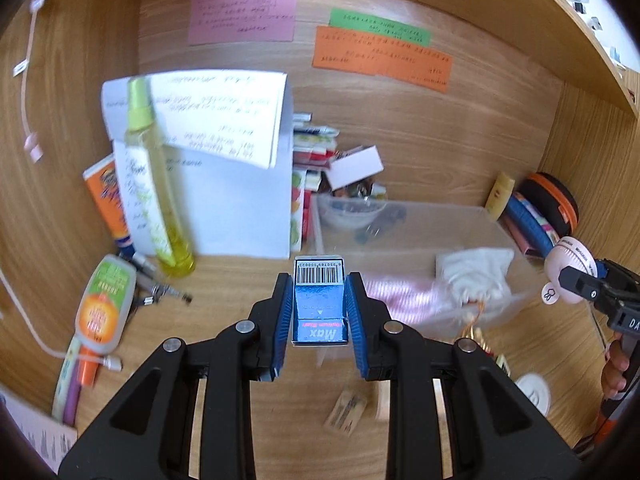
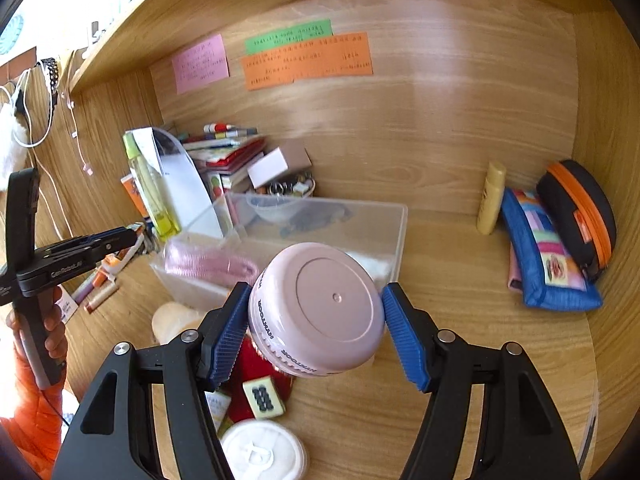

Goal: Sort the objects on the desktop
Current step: 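Carry the blue box and pink case into the clear box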

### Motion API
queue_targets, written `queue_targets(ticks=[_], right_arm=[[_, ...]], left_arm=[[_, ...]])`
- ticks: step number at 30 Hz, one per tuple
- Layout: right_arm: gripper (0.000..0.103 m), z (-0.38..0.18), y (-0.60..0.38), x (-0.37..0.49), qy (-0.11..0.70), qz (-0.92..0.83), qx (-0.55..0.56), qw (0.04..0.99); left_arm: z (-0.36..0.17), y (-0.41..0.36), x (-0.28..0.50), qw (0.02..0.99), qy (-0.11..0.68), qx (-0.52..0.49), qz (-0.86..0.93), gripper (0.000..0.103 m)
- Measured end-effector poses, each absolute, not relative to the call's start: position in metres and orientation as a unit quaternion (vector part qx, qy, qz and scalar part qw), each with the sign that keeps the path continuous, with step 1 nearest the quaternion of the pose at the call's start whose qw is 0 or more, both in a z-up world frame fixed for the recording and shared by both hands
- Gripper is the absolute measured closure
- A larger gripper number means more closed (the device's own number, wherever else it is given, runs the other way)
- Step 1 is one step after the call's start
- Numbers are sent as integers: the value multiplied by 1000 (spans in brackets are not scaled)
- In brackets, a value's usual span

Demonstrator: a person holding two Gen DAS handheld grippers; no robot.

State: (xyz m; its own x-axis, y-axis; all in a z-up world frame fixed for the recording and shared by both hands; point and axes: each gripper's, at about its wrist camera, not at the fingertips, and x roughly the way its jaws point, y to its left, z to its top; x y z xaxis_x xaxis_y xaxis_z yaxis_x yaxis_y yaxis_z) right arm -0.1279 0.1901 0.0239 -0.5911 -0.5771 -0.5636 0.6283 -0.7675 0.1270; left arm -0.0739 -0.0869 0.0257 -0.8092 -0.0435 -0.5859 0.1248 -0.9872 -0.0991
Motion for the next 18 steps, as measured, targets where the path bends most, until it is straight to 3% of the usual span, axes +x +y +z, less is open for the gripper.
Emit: queue_targets(ticks=[18], right_arm=[[40,26,131,-170,76,-884,298,353]], left_arm=[[20,-73,-154,6,80,339,-937,76]])
